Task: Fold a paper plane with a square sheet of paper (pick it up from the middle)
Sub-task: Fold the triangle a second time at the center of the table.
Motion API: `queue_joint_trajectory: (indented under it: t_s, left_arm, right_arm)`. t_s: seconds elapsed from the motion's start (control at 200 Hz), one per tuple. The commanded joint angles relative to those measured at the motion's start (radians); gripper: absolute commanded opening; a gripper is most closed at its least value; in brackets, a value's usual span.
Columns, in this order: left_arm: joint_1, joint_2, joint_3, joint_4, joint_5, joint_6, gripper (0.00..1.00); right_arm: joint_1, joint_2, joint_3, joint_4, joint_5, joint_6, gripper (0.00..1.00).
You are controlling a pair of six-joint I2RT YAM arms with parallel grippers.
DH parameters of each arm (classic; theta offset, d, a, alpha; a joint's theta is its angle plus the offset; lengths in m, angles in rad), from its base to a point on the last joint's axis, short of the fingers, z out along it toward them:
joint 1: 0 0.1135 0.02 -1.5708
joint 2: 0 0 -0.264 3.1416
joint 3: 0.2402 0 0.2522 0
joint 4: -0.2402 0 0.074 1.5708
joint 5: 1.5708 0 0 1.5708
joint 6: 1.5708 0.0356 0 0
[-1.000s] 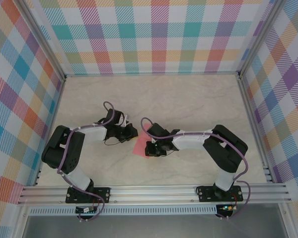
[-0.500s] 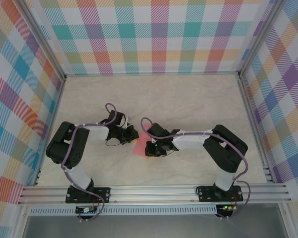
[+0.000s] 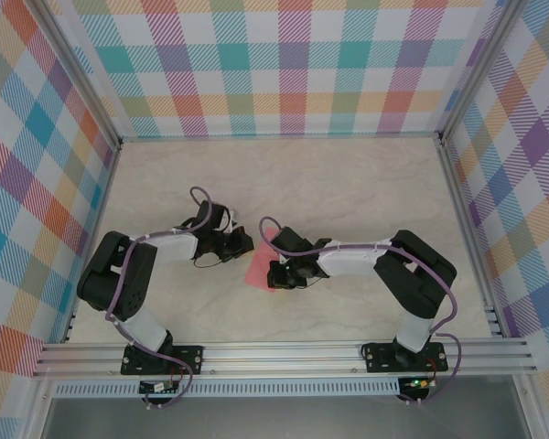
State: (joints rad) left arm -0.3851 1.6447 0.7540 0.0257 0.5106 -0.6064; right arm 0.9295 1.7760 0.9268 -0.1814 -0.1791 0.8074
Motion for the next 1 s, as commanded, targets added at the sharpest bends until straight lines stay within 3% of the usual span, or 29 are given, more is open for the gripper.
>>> queue_joint_trajectory:
  t_s: [0.0, 0.15, 0.275, 0.76, 1.0]
  left_arm:
    - [-0.017, -0.058, -0.020, 0.000, -0.063, -0.001, 0.06]
    - [-0.031, -0.024, -0.010, 0.067, 0.080, -0.007, 0.06]
    - [-0.053, 0.021, 0.003, 0.062, 0.106, 0.007, 0.06]
    - [-0.056, 0.125, 0.029, -0.024, 0.038, 0.037, 0.03]
    - [-0.057, 0.135, 0.035, -0.060, 0.018, 0.041, 0.03]
  right_arm:
    - [0.005, 0.037, -0.023, -0.135, 0.001, 0.007, 0.10]
    - [0.005, 0.037, -0.025, -0.132, -0.001, 0.009, 0.11]
    - [0.006, 0.036, -0.025, -0.130, 0.000, 0.010, 0.10]
    - [0.005, -0.031, 0.007, -0.079, 0.008, 0.010, 0.11]
    - [-0.001, -0.020, 0.123, -0.103, 0.043, -0.061, 0.11]
